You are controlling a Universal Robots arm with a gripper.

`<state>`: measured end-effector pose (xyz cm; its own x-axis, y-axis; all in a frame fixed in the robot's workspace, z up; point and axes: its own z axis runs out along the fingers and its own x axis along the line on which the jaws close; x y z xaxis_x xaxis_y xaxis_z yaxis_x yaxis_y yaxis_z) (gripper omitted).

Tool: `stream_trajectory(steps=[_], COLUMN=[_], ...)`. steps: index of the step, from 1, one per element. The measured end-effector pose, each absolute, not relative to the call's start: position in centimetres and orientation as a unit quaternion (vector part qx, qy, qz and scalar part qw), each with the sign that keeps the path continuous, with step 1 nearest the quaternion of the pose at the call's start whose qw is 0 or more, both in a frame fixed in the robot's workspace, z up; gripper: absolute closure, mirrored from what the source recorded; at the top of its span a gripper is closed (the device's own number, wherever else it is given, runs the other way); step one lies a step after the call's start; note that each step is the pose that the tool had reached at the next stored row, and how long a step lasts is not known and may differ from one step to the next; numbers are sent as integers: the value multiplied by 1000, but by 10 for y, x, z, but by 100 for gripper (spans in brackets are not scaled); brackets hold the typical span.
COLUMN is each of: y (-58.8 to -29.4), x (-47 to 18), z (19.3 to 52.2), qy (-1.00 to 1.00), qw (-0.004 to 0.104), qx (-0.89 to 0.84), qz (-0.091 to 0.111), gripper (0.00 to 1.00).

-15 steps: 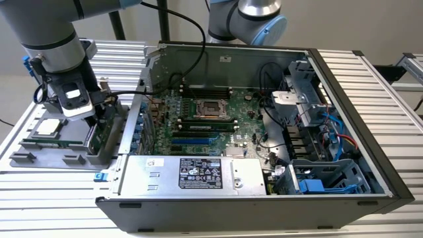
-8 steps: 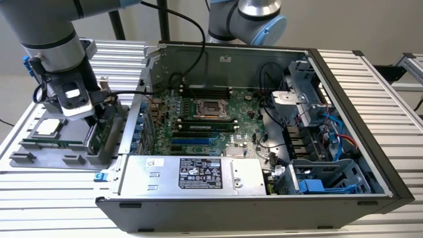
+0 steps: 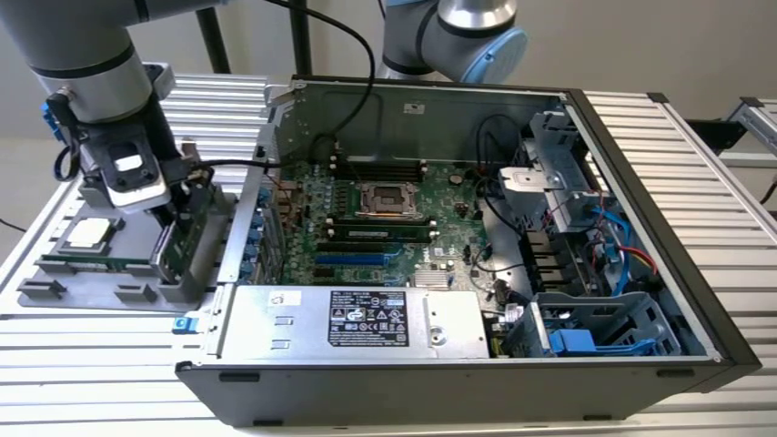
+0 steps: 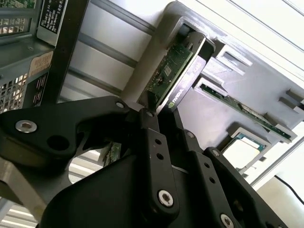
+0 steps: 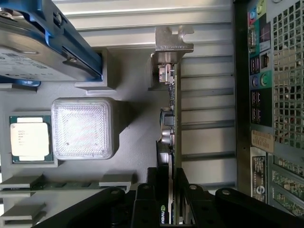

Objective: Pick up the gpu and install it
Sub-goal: 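Pick up the gpu and move the gpu toward the slot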

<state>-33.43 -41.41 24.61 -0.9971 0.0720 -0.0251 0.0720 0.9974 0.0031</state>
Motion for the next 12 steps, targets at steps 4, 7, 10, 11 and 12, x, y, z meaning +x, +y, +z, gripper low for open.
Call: stream_trajectory(steps=[4,7,10,11,12], y=[-414,-414,-414,-414,-414], x=[-334,-334,-334,-334,-334], z=[250,253,256,257,258], qy=[999,999,999,999,999], qw=[13,13,13,13,13], qx=[36,36,36,36,36], qz=[1,1,1,1,1], gripper=[100,100,100,100,100])
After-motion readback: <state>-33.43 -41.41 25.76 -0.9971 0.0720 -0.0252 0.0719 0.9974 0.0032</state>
